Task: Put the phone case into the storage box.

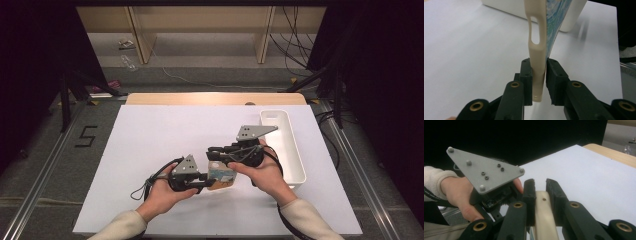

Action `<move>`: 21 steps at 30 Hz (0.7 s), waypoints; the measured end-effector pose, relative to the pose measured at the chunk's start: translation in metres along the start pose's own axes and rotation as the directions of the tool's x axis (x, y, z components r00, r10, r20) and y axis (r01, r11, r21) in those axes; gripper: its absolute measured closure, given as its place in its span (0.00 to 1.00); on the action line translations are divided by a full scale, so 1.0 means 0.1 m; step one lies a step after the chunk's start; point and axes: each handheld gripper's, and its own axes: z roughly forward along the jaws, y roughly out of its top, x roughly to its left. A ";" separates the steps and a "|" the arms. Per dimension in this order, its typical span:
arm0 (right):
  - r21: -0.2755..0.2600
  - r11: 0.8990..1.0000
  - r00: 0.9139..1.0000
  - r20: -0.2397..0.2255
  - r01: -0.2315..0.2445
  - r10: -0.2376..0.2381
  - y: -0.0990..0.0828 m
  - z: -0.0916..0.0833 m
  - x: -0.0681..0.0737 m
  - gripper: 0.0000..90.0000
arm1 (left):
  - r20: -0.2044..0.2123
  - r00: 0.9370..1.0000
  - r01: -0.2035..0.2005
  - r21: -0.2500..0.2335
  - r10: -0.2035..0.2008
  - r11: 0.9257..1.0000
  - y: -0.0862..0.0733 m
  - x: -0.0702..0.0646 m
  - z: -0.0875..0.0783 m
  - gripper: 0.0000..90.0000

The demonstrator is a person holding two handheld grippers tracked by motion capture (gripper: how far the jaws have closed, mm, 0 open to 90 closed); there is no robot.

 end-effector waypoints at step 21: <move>-0.022 0.999 0.999 -0.001 0.041 -0.041 0.00 -0.02 -0.01 0.75 | 0.030 1.000 0.008 -0.006 -0.007 1.000 0.01 0.01 -0.03 0.88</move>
